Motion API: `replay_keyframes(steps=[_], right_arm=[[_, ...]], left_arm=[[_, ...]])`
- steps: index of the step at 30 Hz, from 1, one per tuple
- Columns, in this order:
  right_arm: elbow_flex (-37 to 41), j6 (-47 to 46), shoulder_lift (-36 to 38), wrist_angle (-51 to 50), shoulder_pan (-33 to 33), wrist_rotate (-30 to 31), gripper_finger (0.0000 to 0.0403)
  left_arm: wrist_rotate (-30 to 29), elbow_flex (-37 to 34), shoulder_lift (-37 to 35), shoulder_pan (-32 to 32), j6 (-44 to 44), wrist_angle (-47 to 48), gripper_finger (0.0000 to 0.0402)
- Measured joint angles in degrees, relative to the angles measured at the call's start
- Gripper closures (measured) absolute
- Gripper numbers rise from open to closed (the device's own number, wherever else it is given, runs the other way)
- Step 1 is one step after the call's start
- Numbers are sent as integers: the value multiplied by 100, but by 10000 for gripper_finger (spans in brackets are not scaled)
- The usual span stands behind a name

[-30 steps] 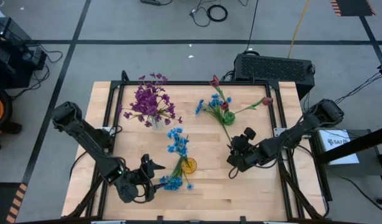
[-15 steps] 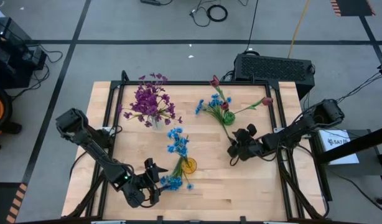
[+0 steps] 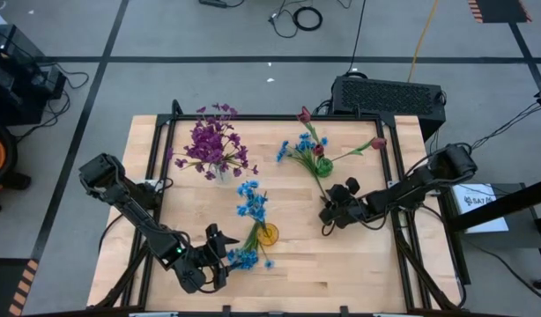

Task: Sort flowers into vase by color
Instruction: Put the top blue flowers into the yellow vase

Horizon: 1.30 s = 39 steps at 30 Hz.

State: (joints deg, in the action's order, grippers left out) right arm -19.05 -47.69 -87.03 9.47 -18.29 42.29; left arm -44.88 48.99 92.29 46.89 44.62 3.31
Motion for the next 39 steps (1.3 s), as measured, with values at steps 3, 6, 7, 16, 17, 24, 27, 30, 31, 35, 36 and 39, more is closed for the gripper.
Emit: replay_keyframes(steps=[3,6,7,16,17,24,27,30,31,35,36,39], right_arm=[[-12,8,-176,162,55,43,269],[-15,21,-273,288,67,55,285],[-15,23,-274,304,64,36,297],[-13,75,-281,439,-64,-114,392],[-11,75,-283,453,-98,-133,394],[-4,-756,-281,538,-517,-362,400],[-14,-1457,-283,586,-757,-366,401],[-152,-1737,-288,559,-1030,-572,402],[-205,-1850,-285,549,-1126,-701,402],[-556,-2481,-285,-33,-1628,-973,402],[-697,-2633,-285,-373,-1748,-960,402],[-1098,-2802,-285,-1324,-2054,-938,399]], left_arm=[[0,0,0,0,-3,4,72],[0,0,0,0,-39,7,72],[0,0,0,0,-45,9,72],[0,0,0,0,-44,15,72],[0,0,0,0,-45,17,72],[2,0,-1,0,-46,17,72],[2,0,0,0,-46,20,72],[2,0,-1,1,-46,20,72],[3,0,-2,3,-46,20,72],[35,0,-2,2,-46,20,72],[37,0,-2,2,-46,18,72],[39,0,-2,2,-31,17,72]])
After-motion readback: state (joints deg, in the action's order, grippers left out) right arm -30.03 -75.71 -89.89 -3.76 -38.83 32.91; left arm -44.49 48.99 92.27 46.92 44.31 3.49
